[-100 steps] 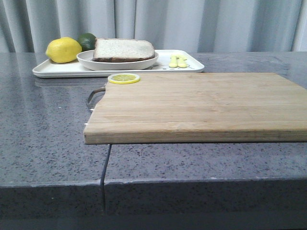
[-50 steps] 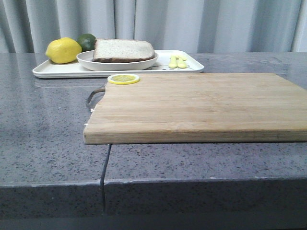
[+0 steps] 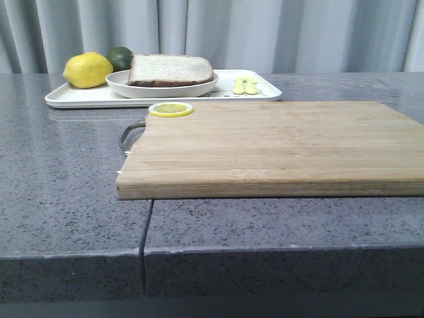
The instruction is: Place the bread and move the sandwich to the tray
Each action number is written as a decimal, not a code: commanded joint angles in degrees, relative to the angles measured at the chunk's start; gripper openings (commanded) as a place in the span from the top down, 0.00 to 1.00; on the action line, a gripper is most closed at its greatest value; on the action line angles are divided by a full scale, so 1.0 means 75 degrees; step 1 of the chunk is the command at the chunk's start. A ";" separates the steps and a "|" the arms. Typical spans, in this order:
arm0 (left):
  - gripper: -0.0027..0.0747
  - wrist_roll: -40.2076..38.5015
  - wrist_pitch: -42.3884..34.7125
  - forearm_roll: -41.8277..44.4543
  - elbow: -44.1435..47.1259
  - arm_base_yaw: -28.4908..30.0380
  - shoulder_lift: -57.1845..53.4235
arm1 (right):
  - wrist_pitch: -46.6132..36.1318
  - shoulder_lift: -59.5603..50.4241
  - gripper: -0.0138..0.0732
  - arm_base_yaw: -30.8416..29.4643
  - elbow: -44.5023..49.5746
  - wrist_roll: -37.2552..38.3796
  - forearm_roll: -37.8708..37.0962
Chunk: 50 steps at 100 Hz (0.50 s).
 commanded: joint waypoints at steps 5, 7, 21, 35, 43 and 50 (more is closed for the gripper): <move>0.52 0.0013 -0.0481 -0.0053 0.0100 -0.0053 -0.0068 | -0.0642 -0.0306 0.40 -0.0032 0.0126 -0.0100 -0.0070; 0.53 0.0013 -0.0481 -0.0053 0.0127 -0.0053 -0.0068 | -0.0642 -0.0313 0.40 -0.0032 0.0145 -0.0100 -0.0070; 0.58 0.0013 -0.0481 -0.0053 0.0271 -0.0053 -0.0068 | -0.0626 -0.0302 0.40 -0.0032 0.0153 -0.0100 -0.0070; 0.67 0.0013 -0.0493 -0.0053 0.0333 -0.0053 -0.0068 | -0.0647 -0.0302 0.41 -0.0032 0.0153 -0.0100 -0.0070; 0.76 0.0013 -0.0499 -0.0053 0.0333 -0.0053 -0.0068 | -0.0647 -0.0302 0.52 -0.0032 0.0153 -0.0100 -0.0070; 0.85 0.0013 -0.0499 -0.0053 0.0333 -0.0053 -0.0068 | -0.0647 -0.0302 0.67 -0.0032 0.0153 -0.0100 -0.0070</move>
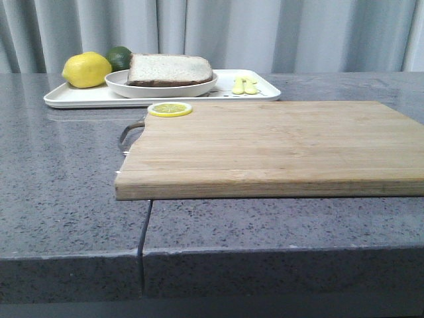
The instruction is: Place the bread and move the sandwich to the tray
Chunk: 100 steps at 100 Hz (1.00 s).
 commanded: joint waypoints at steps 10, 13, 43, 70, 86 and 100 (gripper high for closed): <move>0.99 -0.0005 -0.0499 -0.0069 -0.0216 -0.0053 0.0067 | -0.0647 0.0051 0.88 -0.0032 -0.0181 -0.0088 -0.0070; 0.99 -0.0005 -0.0499 -0.0069 -0.0216 -0.0053 0.0067 | -0.0647 0.0051 0.94 -0.0032 -0.0181 -0.0088 -0.0070; 0.99 -0.0005 -0.0499 -0.0069 -0.0216 -0.0053 0.0067 | -0.0633 0.0051 0.98 -0.0032 -0.0181 -0.0088 -0.0070; 0.99 -0.0005 -0.0499 -0.0069 -0.0216 -0.0053 0.0067 | -0.0633 0.0051 0.98 -0.0032 -0.0181 -0.0088 -0.0070; 0.99 -0.0005 -0.0499 -0.0069 -0.0216 -0.0053 0.0067 | -0.0633 0.0051 0.98 -0.0032 -0.0181 -0.0088 -0.0070; 0.99 -0.0005 -0.0517 0.0010 -0.0084 -0.0053 0.0004 | -0.0633 0.0051 0.98 -0.0032 -0.0181 -0.0088 -0.0070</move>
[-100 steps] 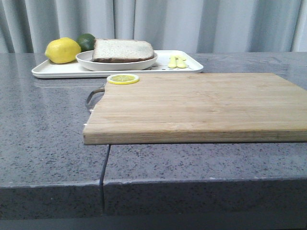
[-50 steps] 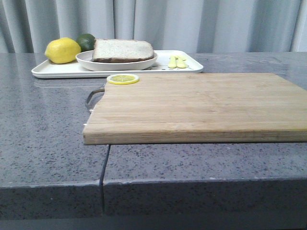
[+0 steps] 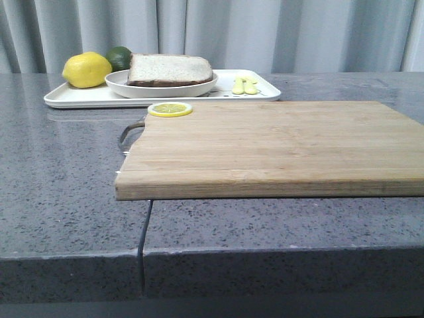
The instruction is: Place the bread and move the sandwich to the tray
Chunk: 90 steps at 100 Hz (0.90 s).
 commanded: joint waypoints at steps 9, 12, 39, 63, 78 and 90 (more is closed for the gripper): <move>0.99 -0.0005 -0.0430 0.0870 0.0054 -0.0023 -0.0145 | -0.0633 0.0051 0.98 -0.0032 -0.0194 -0.0085 -0.0070; 0.99 -0.0020 -0.0435 0.1113 0.0129 -0.0023 -0.0204 | -0.0633 0.0051 0.98 -0.0032 -0.0194 -0.0085 -0.0070; 0.99 -0.4068 -0.0499 0.5312 0.1327 -0.0023 -0.1380 | -0.0633 0.0051 0.98 -0.0032 -0.0194 -0.0085 -0.0070; 0.99 -0.5016 -0.0508 0.6288 0.2221 0.0014 -0.2290 | -0.0633 0.0051 0.98 -0.0032 -0.0194 -0.0085 -0.0070; 0.99 -0.5016 -0.0488 0.6345 0.2294 0.0289 -0.2271 | -0.0633 0.0051 0.98 -0.0032 -0.0194 -0.0085 -0.0070; 0.99 -0.5016 -0.0526 0.6361 0.2294 0.0502 -0.2271 | -0.0626 0.0051 0.98 -0.0032 -0.0194 -0.0085 -0.0070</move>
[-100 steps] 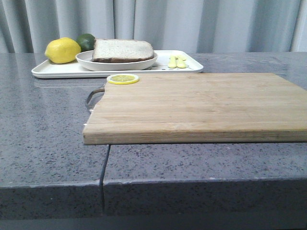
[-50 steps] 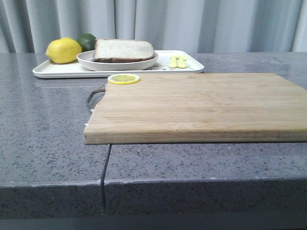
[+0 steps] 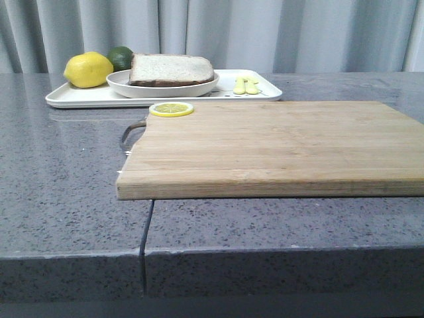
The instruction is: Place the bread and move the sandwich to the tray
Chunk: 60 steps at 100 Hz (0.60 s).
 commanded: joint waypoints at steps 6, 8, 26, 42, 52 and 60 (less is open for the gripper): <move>0.99 -0.0092 -0.0583 0.0008 0.0109 0.0164 -0.0248 | -0.0626 0.0051 0.98 -0.0032 -0.0210 -0.0072 -0.0070; 0.99 -0.0092 -0.0583 0.0008 0.0109 0.0176 -0.0248 | -0.0626 0.0051 0.98 -0.0032 -0.0210 -0.0072 -0.0070; 0.99 -0.0092 -0.0583 0.0008 0.0109 0.0176 -0.0248 | -0.0626 0.0051 0.98 -0.0032 -0.0210 -0.0072 -0.0070; 0.99 -0.0092 -0.0583 0.0008 0.0109 0.0176 -0.0248 | -0.0626 0.0051 0.98 -0.0032 -0.0210 -0.0072 -0.0070; 0.99 -0.0092 -0.0583 0.0008 0.0109 0.0176 -0.0248 | -0.0626 0.0051 0.98 -0.0032 -0.0210 -0.0072 -0.0070; 0.99 -0.0092 -0.0583 0.0008 0.0109 0.0176 -0.0248 | -0.0626 0.0051 0.98 -0.0032 -0.0210 -0.0072 -0.0070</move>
